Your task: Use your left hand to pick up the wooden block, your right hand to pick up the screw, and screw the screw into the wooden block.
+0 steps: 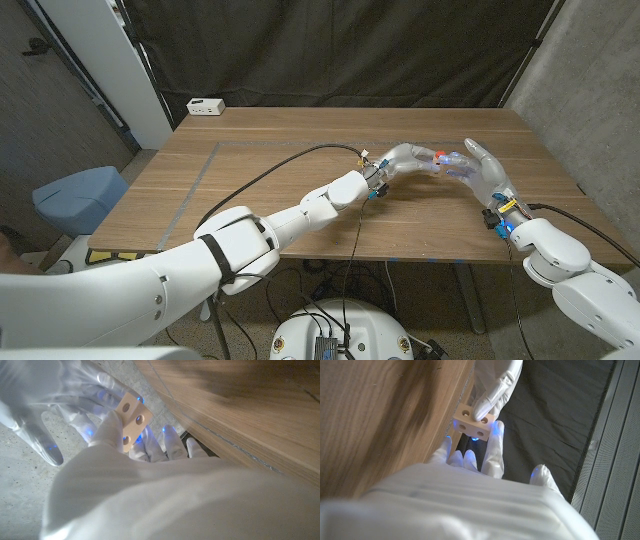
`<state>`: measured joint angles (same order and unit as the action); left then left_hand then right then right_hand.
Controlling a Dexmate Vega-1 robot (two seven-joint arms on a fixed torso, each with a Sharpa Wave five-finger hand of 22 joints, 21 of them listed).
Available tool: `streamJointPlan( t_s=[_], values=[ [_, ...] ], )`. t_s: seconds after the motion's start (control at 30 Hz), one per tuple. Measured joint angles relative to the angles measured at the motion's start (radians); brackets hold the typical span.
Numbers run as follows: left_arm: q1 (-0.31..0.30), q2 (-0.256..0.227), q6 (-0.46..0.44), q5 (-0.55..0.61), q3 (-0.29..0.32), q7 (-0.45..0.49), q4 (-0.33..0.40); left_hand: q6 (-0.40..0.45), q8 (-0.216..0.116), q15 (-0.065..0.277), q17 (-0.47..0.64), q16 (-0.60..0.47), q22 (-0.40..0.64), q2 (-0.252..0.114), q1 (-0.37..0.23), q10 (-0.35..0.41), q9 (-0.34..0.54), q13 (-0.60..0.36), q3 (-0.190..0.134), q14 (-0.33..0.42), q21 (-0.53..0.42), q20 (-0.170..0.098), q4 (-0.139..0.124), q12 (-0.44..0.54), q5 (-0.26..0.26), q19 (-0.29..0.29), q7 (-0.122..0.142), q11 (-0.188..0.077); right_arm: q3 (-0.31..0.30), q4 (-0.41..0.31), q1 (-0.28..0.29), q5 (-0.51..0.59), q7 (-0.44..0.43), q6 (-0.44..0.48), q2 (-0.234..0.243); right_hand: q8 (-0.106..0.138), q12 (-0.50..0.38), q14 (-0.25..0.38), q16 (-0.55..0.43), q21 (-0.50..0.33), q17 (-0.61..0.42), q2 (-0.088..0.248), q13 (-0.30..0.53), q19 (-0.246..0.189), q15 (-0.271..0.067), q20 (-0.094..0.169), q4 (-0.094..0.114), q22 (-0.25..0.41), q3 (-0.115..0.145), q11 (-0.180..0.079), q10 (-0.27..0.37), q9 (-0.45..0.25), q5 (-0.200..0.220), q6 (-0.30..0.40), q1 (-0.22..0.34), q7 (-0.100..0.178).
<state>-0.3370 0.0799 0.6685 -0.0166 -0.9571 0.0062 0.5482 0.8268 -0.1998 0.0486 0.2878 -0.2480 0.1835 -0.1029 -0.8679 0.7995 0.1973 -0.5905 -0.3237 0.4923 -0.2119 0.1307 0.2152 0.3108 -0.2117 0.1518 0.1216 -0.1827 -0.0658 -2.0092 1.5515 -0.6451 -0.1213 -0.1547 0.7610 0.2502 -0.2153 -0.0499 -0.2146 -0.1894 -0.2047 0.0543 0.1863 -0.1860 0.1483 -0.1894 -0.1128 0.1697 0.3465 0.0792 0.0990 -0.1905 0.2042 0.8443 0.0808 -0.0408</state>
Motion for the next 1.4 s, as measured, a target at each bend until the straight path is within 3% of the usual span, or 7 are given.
streamJointPlan(
  t_s=[0.33, 0.7, 1.07, 1.4],
  values=[
    [-0.017, -0.02, -0.01, 0.008, 0.007, 0.0, 0.049, 0.001, 0.0, 0.0, -0.005, -0.004, 0.0, 0.0, 0.0, 0.009, 0.001, 0.0, -0.003, 0.0, 0.0, 0.0, 0.003, -0.006, 0.001, 0.0, 0.001, -0.001, -0.017, -0.014, 0.021, 0.013, -0.01, -0.002, -0.008, -0.001, 0.0, 0.005, 0.0, 0.0, 0.0, 0.0, 0.0, -0.005, -0.005, -0.006, 0.0, 0.0, 0.0, -0.002, 0.005, 0.0, 0.0, 0.004, 0.0, 0.002],
    [-0.022, -0.024, -0.013, 0.014, 0.01, 0.002, 0.064, 0.001, -0.001, 0.0, -0.002, -0.008, 0.0, -0.003, 0.014, 0.011, 0.001, -0.002, -0.003, 0.0, 0.0, 0.0, 0.003, -0.004, 0.002, 0.0, 0.0, -0.003, -0.039, -0.028, 0.038, 0.031, -0.034, 0.004, -0.026, -0.03, 0.005, 0.011, 0.0, 0.0, 0.0, 0.0, 0.0, -0.011, 0.0, -0.011, 0.0, 0.0, 0.0, 0.004, 0.006, 0.0, 0.0, -0.034, 0.0, 0.006],
    [-0.026, -0.027, -0.019, 0.018, 0.012, 0.003, 0.073, 0.007, -0.001, 0.0, -0.002, -0.011, 0.0, -0.007, 0.02, 0.017, 0.001, -0.005, -0.003, 0.0, 0.0, 0.0, 0.003, -0.003, 0.005, 0.0, -0.005, -0.009, -0.045, -0.028, 0.034, 0.041, -0.044, 0.012, -0.041, -0.077, 0.031, -0.002, 0.008, 0.0, 0.003, 0.0, 0.002, -0.013, 0.013, -0.013, 0.0, 0.0, 0.0, 0.011, -0.063, 0.0, 0.0, -0.17, 0.0, 0.039],
    [-0.018, -0.019, -0.016, 0.017, 0.013, 0.0, 0.051, 0.01, -0.001, -0.004, -0.002, -0.011, 0.0, -0.008, 0.021, 0.017, 0.0, -0.002, -0.003, 0.004, 0.0, 0.0, 0.003, -0.001, 0.004, 0.0, -0.009, -0.009, -0.04, -0.014, 0.015, 0.041, -0.035, 0.02, -0.043, -0.077, 0.035, -0.042, 0.016, 0.005, 0.002, -0.001, 0.002, 0.004, 0.009, -0.022, -0.004, 0.0, -0.004, -0.006, -0.128, 0.0, 0.0, -0.274, -0.001, 0.064]
  ],
)
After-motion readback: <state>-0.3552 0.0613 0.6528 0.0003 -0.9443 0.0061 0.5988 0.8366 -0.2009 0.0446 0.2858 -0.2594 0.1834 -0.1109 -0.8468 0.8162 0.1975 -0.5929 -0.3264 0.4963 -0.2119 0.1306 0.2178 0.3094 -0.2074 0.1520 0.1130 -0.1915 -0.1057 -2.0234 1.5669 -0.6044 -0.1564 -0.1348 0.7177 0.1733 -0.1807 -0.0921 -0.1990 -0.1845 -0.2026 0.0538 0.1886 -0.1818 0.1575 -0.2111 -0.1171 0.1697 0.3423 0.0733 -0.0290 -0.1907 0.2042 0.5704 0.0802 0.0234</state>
